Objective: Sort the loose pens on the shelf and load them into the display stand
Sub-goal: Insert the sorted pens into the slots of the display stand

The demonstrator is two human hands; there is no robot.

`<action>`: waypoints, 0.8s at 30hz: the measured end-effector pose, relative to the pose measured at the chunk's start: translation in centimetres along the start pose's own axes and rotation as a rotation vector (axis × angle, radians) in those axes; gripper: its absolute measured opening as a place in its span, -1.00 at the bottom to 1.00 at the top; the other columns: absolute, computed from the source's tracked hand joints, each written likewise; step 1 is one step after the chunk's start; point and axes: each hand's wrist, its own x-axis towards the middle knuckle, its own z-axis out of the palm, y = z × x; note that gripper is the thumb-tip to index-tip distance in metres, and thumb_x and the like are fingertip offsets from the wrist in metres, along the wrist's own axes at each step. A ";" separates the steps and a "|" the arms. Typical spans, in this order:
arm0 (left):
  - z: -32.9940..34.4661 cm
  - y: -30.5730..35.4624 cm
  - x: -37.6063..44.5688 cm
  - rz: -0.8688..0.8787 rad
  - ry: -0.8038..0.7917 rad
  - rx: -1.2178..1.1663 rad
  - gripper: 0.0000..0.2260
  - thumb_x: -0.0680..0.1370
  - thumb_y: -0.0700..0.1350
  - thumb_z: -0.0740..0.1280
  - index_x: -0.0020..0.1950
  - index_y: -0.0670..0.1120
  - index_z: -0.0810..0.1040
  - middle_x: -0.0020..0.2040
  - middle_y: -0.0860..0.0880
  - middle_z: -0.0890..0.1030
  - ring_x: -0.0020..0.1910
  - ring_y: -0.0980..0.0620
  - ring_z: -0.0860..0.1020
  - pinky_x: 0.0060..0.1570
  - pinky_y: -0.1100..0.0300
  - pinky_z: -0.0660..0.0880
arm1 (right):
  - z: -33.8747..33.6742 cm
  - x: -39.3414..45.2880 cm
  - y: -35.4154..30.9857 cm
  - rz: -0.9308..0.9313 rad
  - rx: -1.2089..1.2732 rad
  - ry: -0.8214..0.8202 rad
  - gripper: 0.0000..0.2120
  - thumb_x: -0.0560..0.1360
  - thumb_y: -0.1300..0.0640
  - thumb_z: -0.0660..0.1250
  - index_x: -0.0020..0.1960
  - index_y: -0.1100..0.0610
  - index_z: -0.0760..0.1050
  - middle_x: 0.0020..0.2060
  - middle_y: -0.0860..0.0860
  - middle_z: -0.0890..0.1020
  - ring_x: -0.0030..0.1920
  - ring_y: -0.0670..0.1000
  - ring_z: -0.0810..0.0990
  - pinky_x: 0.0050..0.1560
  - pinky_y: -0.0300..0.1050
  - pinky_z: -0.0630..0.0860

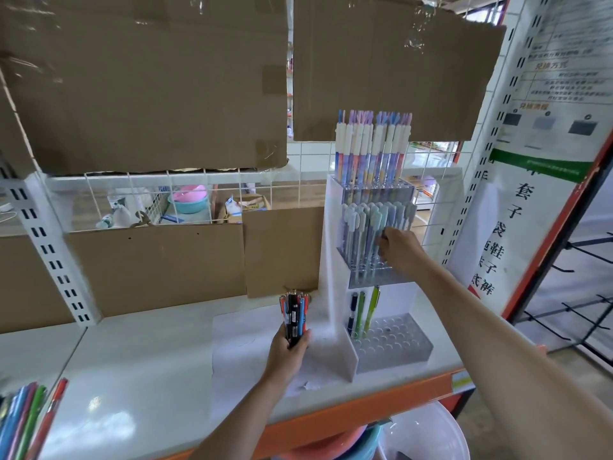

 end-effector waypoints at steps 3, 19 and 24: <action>0.3 1.7 -0.2 0.022 -0.025 -0.038 -0.94 0.57 -0.18 0.28 -0.07 -0.07 0.42 -0.33 -0.01 0.45 -0.36 0.07 0.38 -0.32 0.24 0.33 | -0.2 0.1 -0.1 0.019 0.035 -0.007 -0.82 0.61 0.15 0.11 -0.07 0.21 0.41 -0.08 0.26 0.58 -0.08 0.19 0.54 -0.01 0.03 0.47; 3.9 7.5 -2.5 0.113 -0.332 -0.183 -0.95 0.58 -0.24 0.25 -0.05 -0.21 0.47 -0.32 -0.02 0.52 -0.39 0.17 0.49 -0.27 0.37 0.44 | 2.9 -8.9 -0.2 -0.205 0.306 -0.223 -0.91 0.50 0.10 0.37 -0.09 0.12 0.60 -0.37 -0.09 0.52 -0.39 -0.14 0.43 -0.31 -0.27 0.36; 3.8 6.5 -3.2 0.075 -0.424 -0.196 -0.96 0.58 -0.25 0.24 0.01 -0.20 0.46 -0.28 -0.02 0.55 -0.30 0.10 0.51 -0.20 0.31 0.47 | 4.0 -9.3 1.1 -0.159 0.265 -0.259 -0.79 0.49 0.07 0.38 -0.27 0.08 0.44 -0.40 -0.04 0.45 -0.38 -0.07 0.37 -0.35 -0.20 0.29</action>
